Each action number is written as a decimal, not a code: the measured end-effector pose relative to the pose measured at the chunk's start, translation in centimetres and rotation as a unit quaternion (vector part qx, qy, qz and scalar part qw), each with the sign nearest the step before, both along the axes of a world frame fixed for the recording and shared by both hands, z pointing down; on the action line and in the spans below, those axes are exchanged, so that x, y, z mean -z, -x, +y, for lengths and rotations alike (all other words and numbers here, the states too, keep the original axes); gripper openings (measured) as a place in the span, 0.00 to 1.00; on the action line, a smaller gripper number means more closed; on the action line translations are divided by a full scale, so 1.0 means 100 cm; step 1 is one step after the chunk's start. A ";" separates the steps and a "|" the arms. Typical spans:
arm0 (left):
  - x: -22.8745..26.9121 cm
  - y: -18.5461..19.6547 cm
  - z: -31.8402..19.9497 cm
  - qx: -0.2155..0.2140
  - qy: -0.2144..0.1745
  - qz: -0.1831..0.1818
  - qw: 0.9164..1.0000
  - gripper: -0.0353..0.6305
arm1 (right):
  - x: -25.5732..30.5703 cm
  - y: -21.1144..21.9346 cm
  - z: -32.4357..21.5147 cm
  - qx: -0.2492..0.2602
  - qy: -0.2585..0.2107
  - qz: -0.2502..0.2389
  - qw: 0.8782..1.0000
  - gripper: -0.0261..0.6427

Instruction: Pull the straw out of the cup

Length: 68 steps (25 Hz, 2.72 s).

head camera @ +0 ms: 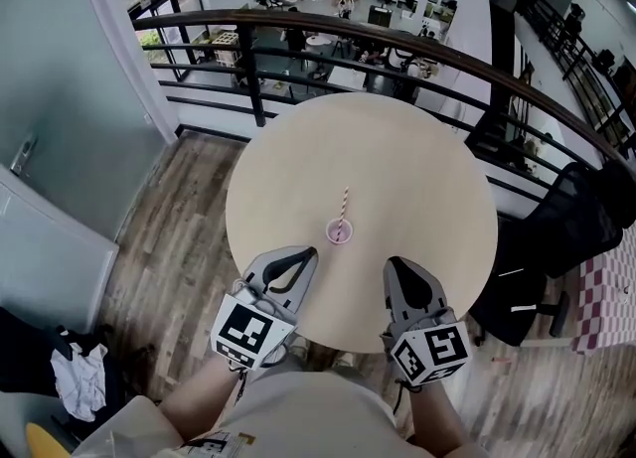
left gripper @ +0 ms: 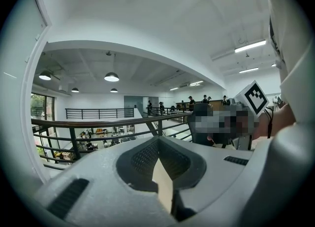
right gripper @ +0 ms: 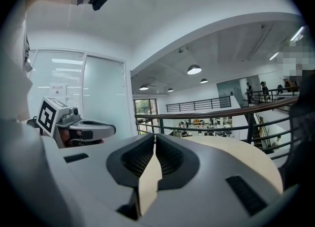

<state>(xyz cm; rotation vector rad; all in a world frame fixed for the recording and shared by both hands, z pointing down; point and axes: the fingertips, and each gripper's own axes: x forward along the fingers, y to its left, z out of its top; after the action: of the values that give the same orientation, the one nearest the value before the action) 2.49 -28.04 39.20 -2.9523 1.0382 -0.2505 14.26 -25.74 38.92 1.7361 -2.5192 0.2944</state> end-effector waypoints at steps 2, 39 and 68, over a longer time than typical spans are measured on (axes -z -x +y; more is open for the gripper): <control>-0.001 0.001 -0.004 0.006 0.002 0.002 1.000 0.07 | -0.001 -0.002 -0.005 0.000 -0.001 0.007 1.000 0.08; -0.127 0.000 -0.129 0.037 0.072 -0.018 0.997 0.07 | -0.176 0.012 -0.208 0.026 0.156 0.039 0.987 0.23; -0.149 -0.008 -0.136 0.051 0.117 -0.037 0.991 0.07 | -0.204 0.014 -0.234 0.031 0.178 0.023 0.983 0.09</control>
<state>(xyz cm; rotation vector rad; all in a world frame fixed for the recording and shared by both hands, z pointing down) 3.31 -41.62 54.13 -3.0664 1.2315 -0.5146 12.87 -49.11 59.37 1.5057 -2.3055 0.6485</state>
